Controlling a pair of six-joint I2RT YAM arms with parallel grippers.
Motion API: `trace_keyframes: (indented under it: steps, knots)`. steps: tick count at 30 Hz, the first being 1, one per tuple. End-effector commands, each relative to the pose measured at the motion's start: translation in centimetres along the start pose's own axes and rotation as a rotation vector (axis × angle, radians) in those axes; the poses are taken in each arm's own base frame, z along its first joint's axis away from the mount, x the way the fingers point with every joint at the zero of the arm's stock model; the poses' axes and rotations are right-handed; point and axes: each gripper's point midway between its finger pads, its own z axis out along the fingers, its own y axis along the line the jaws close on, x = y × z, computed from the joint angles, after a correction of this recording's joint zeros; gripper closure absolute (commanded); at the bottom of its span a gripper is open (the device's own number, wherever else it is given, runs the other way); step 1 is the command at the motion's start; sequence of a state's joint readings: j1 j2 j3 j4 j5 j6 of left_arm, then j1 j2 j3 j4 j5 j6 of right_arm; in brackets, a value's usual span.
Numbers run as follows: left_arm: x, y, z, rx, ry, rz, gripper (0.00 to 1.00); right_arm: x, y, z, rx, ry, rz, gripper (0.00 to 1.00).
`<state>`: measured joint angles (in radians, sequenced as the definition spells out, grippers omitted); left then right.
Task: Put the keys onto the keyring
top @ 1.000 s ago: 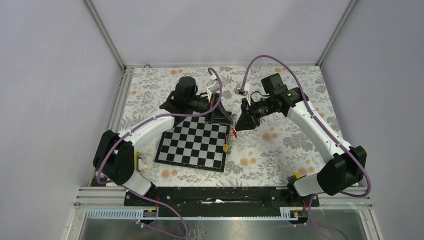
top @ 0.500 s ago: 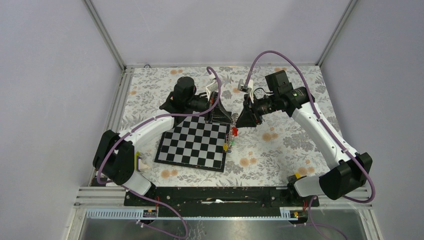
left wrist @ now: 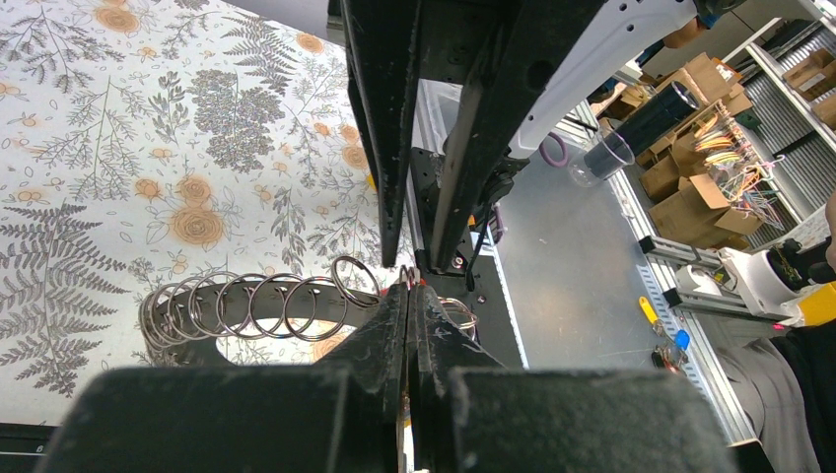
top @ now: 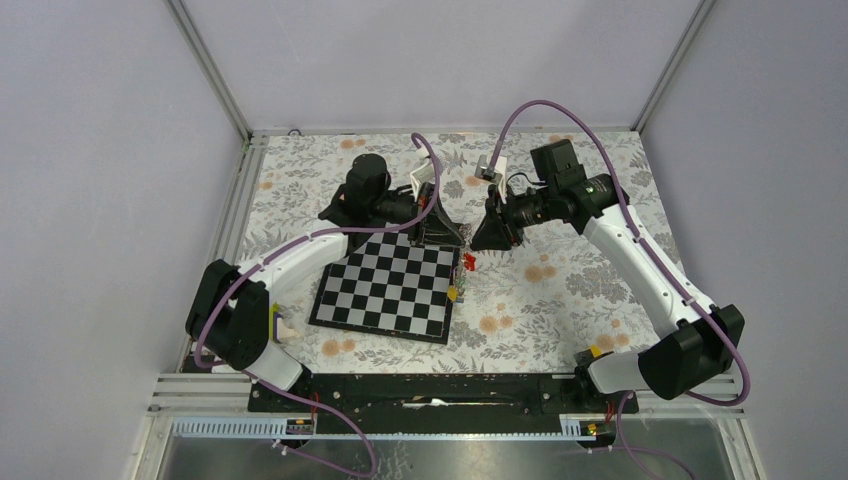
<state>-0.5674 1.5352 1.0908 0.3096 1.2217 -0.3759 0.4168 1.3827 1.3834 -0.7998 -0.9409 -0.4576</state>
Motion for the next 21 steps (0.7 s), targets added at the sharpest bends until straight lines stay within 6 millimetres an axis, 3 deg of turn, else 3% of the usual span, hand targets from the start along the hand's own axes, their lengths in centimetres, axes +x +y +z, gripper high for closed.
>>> trace_keyframes:
  steps: [1, 21]
  knots:
    - [-1.7, -2.0, -0.2, 0.050, -0.024, 0.104, 1.00, -0.6, -0.2, -0.6, 0.045, -0.021, -0.046, 0.72]
    - [-1.8, -1.7, -0.1, 0.043, -0.028, 0.097, 1.00, -0.8, 0.9, 0.1, -0.056, -0.050, -0.001, 0.71]
